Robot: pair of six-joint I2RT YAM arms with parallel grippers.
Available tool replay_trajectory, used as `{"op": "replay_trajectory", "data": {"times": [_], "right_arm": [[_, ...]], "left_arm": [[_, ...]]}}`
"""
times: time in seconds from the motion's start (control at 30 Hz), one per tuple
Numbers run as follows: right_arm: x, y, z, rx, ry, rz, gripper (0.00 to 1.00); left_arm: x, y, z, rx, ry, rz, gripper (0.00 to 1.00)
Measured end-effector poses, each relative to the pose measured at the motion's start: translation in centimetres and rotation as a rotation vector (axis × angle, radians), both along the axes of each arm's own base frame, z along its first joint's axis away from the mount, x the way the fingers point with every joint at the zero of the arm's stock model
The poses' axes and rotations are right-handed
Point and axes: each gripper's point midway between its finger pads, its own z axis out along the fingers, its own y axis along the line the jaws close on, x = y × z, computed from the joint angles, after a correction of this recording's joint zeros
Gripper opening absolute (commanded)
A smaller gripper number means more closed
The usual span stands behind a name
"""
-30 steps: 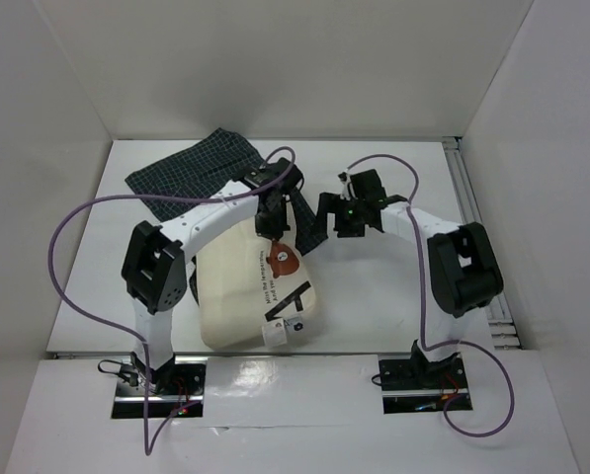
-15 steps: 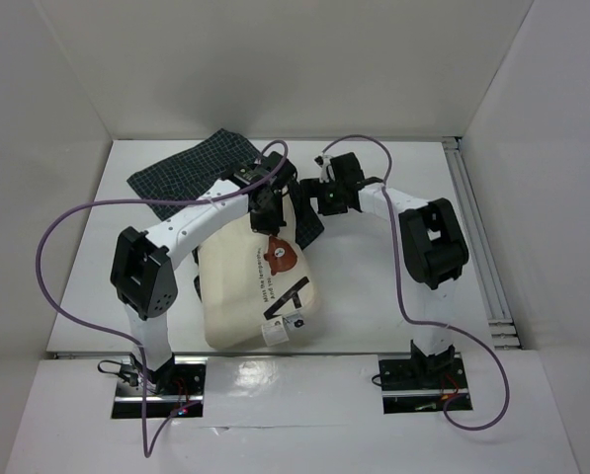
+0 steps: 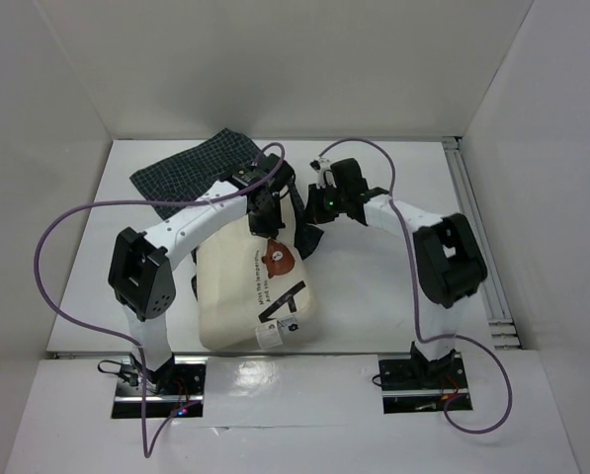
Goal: Put the pillow into the pillowcase
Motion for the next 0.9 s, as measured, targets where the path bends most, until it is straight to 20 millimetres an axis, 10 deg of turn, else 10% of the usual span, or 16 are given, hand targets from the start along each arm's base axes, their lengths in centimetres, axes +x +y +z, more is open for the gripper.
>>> {"op": "replay_trajectory", "data": {"times": [0.23, 0.57, 0.73, 0.9], "right_arm": [[-8.0, 1.9, 9.7, 0.082, -0.175, 0.032, 0.0], [-6.5, 2.2, 2.2, -0.083, 0.004, -0.01, 0.0], [-5.8, 4.3, 6.7, -0.046, -0.08, 0.003, 0.0], [-14.2, 4.1, 12.1, 0.107, -0.189, 0.049, 0.0]], "left_arm": [[-1.5, 0.8, 0.5, -0.012, 0.049, 0.107, 0.0], [-0.4, 2.1, 1.4, 0.0, 0.0, 0.29, 0.0], [1.2, 3.5, 5.9, -0.007, -0.071, 0.384, 0.0], [-0.3, 3.3, 7.9, 0.016, -0.053, 0.405, 0.0]]}}
